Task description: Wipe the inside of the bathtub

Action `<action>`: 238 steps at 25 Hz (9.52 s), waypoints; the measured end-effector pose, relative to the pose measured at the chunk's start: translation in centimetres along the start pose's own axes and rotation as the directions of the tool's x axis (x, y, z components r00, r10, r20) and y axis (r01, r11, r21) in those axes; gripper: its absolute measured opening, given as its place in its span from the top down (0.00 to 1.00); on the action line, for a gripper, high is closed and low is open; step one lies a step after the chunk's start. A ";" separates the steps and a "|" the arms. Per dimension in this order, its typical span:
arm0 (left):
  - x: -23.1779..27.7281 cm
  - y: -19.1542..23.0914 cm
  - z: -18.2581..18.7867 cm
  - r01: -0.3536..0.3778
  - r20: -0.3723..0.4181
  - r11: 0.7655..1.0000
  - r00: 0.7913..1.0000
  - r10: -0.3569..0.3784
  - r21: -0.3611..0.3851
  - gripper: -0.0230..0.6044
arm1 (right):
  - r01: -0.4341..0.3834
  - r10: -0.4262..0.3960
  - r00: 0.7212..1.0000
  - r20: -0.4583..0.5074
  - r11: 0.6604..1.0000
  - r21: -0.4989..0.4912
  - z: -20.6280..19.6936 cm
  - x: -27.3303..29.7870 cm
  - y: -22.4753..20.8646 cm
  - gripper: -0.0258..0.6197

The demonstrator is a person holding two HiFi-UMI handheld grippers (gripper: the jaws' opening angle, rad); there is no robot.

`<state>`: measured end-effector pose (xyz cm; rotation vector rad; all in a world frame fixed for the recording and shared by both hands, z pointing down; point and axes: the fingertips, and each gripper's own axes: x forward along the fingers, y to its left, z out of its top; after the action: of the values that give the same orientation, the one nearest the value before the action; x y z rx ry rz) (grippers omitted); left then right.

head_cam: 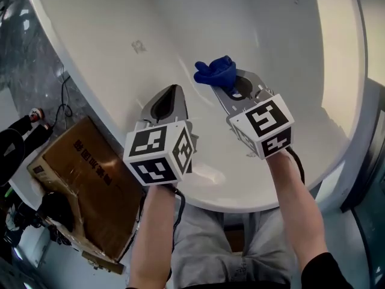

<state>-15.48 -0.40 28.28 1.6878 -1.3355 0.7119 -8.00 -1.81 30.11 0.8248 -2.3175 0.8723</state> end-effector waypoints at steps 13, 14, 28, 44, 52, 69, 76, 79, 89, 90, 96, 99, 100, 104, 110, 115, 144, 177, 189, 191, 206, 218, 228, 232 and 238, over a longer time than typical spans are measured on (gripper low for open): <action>7.6 4.8 -2.3 -0.059 -0.062 0.998 0.996 0.060 0.018 0.96 | -0.070 0.073 0.994 -0.076 0.997 0.040 -6.1 12.0 -3.3 0.85; 8.1 4.9 -2.3 -0.060 -0.061 0.997 0.996 0.063 0.038 0.96 | -0.075 0.079 0.993 -0.085 0.996 0.048 -6.8 13.0 -3.4 0.84; 10.6 4.8 -1.5 -0.004 -0.069 1.000 0.998 0.003 -0.010 0.96 | -0.069 0.114 0.971 -0.212 0.976 0.207 -15.1 20.1 -4.5 0.85; 10.0 6.6 -4.1 -0.075 -0.077 0.992 0.995 0.067 -0.105 0.96 | -0.163 0.239 0.950 -0.201 0.928 0.336 -18.6 23.5 0.0 0.85; 8.7 5.2 -2.6 -0.057 -0.061 0.990 0.997 0.050 -0.130 0.96 | -0.215 0.294 0.933 -0.208 0.918 0.333 -16.6 21.8 2.1 0.85; 1.8 3.2 -0.5 -0.087 -0.053 0.985 0.995 0.080 -0.149 0.96 | -0.364 0.416 0.897 -0.150 0.887 0.284 -10.0 15.6 9.3 0.85; -2.1 2.9 1.1 -0.122 -0.028 0.981 0.993 0.119 -0.150 0.96 | -0.424 0.463 0.876 -0.135 0.873 0.242 -6.9 11.9 12.3 0.85; -3.7 2.8 2.0 -0.131 -0.011 0.979 0.991 0.131 -0.153 0.96 | -0.442 0.478 0.868 -0.134 0.867 0.231 -6.0 10.7 13.5 0.85; -10.0 3.7 1.0 -0.205 0.001 0.963 0.978 0.208 -0.178 0.96 | -0.533 0.559 0.821 -0.118 0.824 0.194 -3.4 5.3 18.0 0.85; -10.7 3.7 0.9 -0.210 0.001 0.961 0.977 0.213 -0.182 0.96 | -0.537 0.562 0.820 -0.110 0.821 0.193 -3.0 4.8 18.4 0.85; -13.7 3.5 0.7 -0.236 -0.006 0.954 0.971 0.239 -0.184 0.96 | -0.570 0.597 0.799 -0.075 0.791 0.222 -1.7 1.2 21.1 0.85; -13.4 3.2 0.7 -0.236 -0.009 0.954 0.971 0.239 -0.183 0.96 | -0.581 0.606 0.793 -0.063 0.784 0.216 -1.2 0.6 21.6 0.85; -13.2 3.0 0.8 -0.234 -0.007 0.955 0.971 0.237 -0.184 0.96 | -0.584 0.607 0.793 -0.053 0.782 0.218 -0.9 0.5 21.5 0.85; -12.7 2.1 0.7 -0.232 -0.017 0.957 0.972 0.233 -0.176 0.96 | -0.568 0.592 0.806 -0.028 0.786 0.244 -0.3 0.3 20.5 0.85; -11.5 1.7 2.1 -0.211 -0.019 0.966 0.977 0.211 -0.150 0.96 | -0.485 0.498 0.867 0.037 0.822 0.297 1.5 0.8 15.0 0.85; -8.1 0.4 2.6 -0.140 -0.044 0.976 0.990 0.134 -0.169 0.96 | -0.405 0.418 0.908 0.026 0.860 0.311 0.5 2.1 8.0 0.85; 12.4 3.5 -10.5 -0.046 -0.253 0.997 0.967 0.030 -0.060 0.96 | -0.159 0.262 0.935 -0.241 0.913 0.376 -20.8 16.5 -2.9 0.85; 8.3 3.1 -9.6 -0.064 -0.239 0.997 0.970 0.049 -0.052 0.96 | -0.237 0.352 0.862 -0.364 0.916 0.324 -24.8 12.0 5.5 0.85; 3.7 1.6 -6.9 -0.066 -0.129 0.996 0.990 0.058 -0.057 0.96 | -0.319 0.385 0.880 -0.278 0.913 0.256 -20.4 7.2 10.6 0.85; 2.7 1.7 -5.8 -0.071 -0.108 0.996 0.992 0.065 -0.050 0.96 | -0.334 0.391 0.879 -0.274 0.914 0.230 -19.7 6.2 11.7 0.85; -4.0 1.6 -1.5 -0.105 -0.076 0.994 0.991 0.107 0.027 0.96 | -0.461 0.483 0.852 -0.203 0.875 0.148 -13.7 -1.0 20.1 0.85; -6.8 1.5 0.9 -0.122 -0.070 0.992 0.990 0.123 0.018 0.96 | -0.526 0.547 0.827 -0.127 0.834 0.168 -9.6 -4.8 23.2 0.85; -6.3 2.2 0.2 -0.166 -0.086 0.986 0.983 0.165 -0.002 0.96 | -0.535 0.557 0.827 -0.078 0.822 0.194 -9.1 -4.8 23.0 0.85; -5.9 1.5 0.4 -0.165 -0.085 0.986 0.982 0.166 0.023 0.96 | -0.498 0.519 0.852 -0.073 0.845 0.197 -9.1 -5.1 20.1 0.85; -4.8 0.4 2.3 -0.147 -0.089 0.988 0.985 0.150 0.036 0.96 | -0.381 0.403 0.913 -0.065 0.898 0.218 -8.4 -4.6 12.6 0.85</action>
<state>-17.29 -0.20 23.28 1.5706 -1.4027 0.8880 -11.50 13.44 27.66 0.3699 -2.3628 1.3085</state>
